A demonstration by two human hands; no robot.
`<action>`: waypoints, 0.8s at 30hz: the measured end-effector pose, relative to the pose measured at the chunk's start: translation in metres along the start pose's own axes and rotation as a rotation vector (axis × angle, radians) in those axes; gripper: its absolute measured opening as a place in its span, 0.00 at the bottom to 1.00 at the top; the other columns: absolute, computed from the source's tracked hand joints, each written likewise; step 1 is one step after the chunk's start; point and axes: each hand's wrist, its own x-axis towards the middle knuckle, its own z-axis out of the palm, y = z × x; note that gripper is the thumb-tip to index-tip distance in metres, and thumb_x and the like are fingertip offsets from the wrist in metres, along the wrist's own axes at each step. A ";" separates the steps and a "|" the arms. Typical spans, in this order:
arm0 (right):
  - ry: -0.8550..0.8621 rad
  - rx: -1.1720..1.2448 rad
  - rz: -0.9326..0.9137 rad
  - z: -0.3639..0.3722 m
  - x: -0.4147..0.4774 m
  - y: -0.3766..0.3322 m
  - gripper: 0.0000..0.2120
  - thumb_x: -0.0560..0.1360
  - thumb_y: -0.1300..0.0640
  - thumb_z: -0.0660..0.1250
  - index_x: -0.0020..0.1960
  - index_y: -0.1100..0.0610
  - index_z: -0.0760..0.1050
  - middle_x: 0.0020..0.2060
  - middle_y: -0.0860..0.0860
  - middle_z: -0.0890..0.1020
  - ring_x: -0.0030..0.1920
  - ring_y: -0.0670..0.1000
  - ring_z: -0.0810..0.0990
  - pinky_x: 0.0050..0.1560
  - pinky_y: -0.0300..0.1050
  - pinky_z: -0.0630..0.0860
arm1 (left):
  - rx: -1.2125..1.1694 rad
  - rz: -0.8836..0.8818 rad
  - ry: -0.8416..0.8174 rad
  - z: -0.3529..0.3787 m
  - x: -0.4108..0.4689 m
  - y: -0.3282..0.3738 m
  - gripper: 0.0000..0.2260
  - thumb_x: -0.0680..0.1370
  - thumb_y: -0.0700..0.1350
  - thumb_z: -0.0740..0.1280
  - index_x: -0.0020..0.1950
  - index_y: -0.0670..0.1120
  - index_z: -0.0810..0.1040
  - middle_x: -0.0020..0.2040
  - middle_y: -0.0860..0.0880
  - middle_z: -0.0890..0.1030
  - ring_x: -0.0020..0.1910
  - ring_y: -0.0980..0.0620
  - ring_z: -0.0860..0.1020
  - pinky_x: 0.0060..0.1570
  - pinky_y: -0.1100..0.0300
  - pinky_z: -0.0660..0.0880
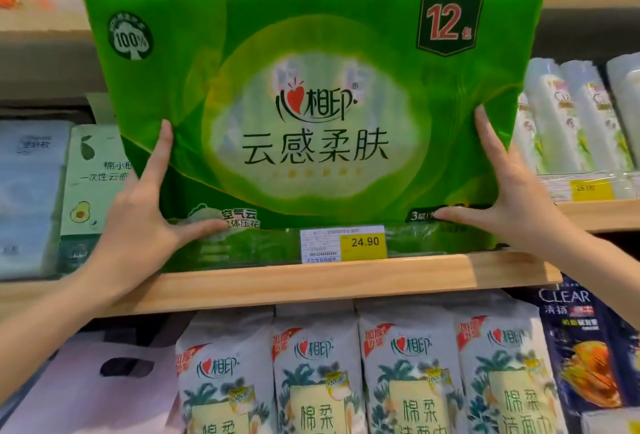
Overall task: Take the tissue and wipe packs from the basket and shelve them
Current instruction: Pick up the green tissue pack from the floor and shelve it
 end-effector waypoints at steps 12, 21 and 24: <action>0.096 -0.086 0.068 0.007 -0.012 -0.007 0.43 0.66 0.43 0.67 0.73 0.39 0.46 0.75 0.60 0.47 0.74 0.61 0.54 0.68 0.55 0.59 | 0.103 -0.082 -0.118 -0.006 -0.009 0.006 0.39 0.69 0.69 0.61 0.65 0.74 0.32 0.76 0.38 0.53 0.72 0.37 0.60 0.67 0.40 0.62; 0.279 -0.459 -0.158 -0.012 0.035 -0.056 0.40 0.70 0.35 0.55 0.74 0.53 0.47 0.75 0.64 0.48 0.75 0.60 0.46 0.73 0.62 0.42 | 0.395 0.122 0.084 -0.014 -0.006 0.020 0.35 0.75 0.64 0.48 0.73 0.40 0.59 0.77 0.38 0.45 0.76 0.45 0.47 0.71 0.51 0.45; 0.285 -0.514 -0.181 -0.023 0.063 -0.075 0.42 0.68 0.30 0.52 0.75 0.47 0.42 0.75 0.61 0.46 0.75 0.60 0.44 0.72 0.64 0.40 | 0.418 0.136 0.077 -0.016 -0.004 0.021 0.36 0.75 0.64 0.48 0.73 0.39 0.61 0.76 0.38 0.51 0.76 0.45 0.50 0.71 0.49 0.50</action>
